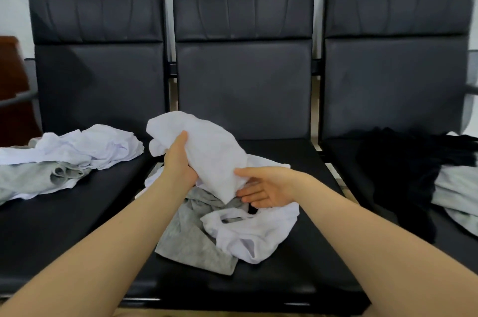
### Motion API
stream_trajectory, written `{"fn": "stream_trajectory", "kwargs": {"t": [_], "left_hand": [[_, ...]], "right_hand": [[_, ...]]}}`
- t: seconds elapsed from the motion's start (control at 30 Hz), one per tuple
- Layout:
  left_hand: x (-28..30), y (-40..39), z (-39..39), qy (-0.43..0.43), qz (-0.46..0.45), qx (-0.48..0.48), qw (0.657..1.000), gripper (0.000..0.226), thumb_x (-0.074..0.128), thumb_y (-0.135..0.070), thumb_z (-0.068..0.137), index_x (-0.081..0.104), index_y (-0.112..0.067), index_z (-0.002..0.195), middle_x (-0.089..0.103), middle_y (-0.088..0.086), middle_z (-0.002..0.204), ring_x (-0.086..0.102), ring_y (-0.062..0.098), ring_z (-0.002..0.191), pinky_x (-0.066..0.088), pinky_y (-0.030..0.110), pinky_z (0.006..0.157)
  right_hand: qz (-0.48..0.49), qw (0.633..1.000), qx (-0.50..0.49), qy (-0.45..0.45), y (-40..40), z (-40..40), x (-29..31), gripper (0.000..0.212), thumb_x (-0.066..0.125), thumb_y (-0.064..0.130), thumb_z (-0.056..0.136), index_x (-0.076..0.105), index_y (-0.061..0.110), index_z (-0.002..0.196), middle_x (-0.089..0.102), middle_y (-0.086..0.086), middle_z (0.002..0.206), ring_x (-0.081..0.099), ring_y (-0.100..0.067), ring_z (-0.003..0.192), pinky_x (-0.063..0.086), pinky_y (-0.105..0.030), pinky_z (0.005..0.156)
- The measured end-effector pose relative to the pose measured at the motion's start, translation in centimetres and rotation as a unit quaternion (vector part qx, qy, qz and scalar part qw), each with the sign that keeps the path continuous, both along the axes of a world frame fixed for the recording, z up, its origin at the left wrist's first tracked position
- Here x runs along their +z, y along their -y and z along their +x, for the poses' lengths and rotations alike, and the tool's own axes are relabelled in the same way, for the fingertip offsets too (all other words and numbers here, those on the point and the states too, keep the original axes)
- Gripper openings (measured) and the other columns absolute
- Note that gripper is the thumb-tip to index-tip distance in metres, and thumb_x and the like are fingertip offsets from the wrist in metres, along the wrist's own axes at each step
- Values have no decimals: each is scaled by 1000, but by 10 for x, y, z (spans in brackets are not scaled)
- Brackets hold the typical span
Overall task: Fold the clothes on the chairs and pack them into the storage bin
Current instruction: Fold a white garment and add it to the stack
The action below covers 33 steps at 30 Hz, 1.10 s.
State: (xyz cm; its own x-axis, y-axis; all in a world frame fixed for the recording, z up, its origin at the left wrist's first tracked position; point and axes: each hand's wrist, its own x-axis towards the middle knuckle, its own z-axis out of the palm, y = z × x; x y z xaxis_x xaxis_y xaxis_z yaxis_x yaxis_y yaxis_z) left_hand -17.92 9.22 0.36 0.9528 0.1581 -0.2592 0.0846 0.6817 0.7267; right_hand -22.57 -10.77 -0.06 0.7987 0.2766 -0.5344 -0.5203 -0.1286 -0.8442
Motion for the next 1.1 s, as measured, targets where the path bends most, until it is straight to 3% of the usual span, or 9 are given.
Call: {"fn": "stream_trajectory", "kwargs": {"t": [0.23, 0.37, 0.57, 0.67, 0.77, 0.87, 0.97, 1.03, 1.1], "left_hand": [[7, 2, 14, 35, -24, -1, 999, 34, 61, -35, 88, 57, -11, 112, 62, 2, 112, 62, 18, 96, 50, 34, 83], [16, -15, 38, 79, 74, 6, 994, 45, 66, -26, 85, 54, -12, 126, 65, 6, 116, 63, 21, 104, 55, 33, 79], [8, -33, 96, 86, 154, 30, 984, 41, 66, -13, 86, 51, -16, 125, 62, 2, 109, 61, 16, 95, 52, 27, 67], [-3, -45, 128, 105, 203, 50, 972, 45, 64, -13, 87, 49, -20, 129, 58, 1, 116, 57, 19, 103, 51, 30, 75], [-28, -56, 166, 48, 278, 23, 959, 41, 64, -14, 88, 52, -15, 128, 58, 3, 116, 57, 22, 105, 51, 33, 79], [-60, -58, 184, -58, 406, -7, 912, 34, 62, -14, 87, 58, -3, 119, 63, 9, 98, 61, 24, 81, 53, 39, 89], [-67, -51, 186, -66, 513, 1, 856, 36, 61, -21, 87, 57, -3, 118, 56, 1, 78, 57, 21, 68, 51, 43, 94], [-53, -44, 175, -72, 517, -12, 853, 47, 60, -30, 89, 52, 0, 125, 56, 4, 88, 57, 25, 81, 49, 43, 98], [-37, -38, 161, -112, 578, -34, 807, 59, 53, -44, 90, 45, -4, 133, 55, 13, 118, 52, 31, 110, 44, 41, 102]], "right_hand": [[135, 969, -182, 104, -13, 24, 7, 38, 71, 19, 84, 57, 11, 118, 64, -11, 113, 63, -24, 93, 54, -32, 65], [103, 945, -271, 149, -12, 59, 12, 32, 66, 18, 85, 56, 9, 115, 64, -9, 104, 62, -25, 91, 55, -39, 81], [3, 931, -269, 247, -24, 135, 10, 34, 53, 11, 93, 51, 14, 126, 58, -6, 111, 58, -23, 94, 52, -34, 72], [-21, 916, -263, 302, -37, 177, 4, 33, 51, 8, 93, 52, 11, 125, 56, -3, 108, 56, -20, 94, 49, -31, 76], [-64, 917, -261, 294, -44, 221, -20, 34, 54, 7, 89, 52, 9, 123, 58, -4, 111, 56, -21, 95, 49, -30, 76], [-208, 923, -220, 238, -44, 233, -54, 25, 58, 12, 85, 55, 6, 109, 58, -6, 99, 56, -22, 84, 45, -28, 68], [-233, 906, -221, 276, -42, 228, -69, 14, 57, 16, 87, 54, 8, 97, 53, -3, 86, 51, -20, 80, 36, -26, 55], [-248, 908, -199, 272, -41, 214, -60, 11, 57, 18, 87, 53, 8, 90, 52, -2, 83, 51, -19, 76, 35, -27, 53], [-279, 909, -162, 263, -41, 199, -49, 18, 55, 16, 86, 45, 11, 71, 46, -1, 70, 44, -17, 61, 29, -27, 49]]}}
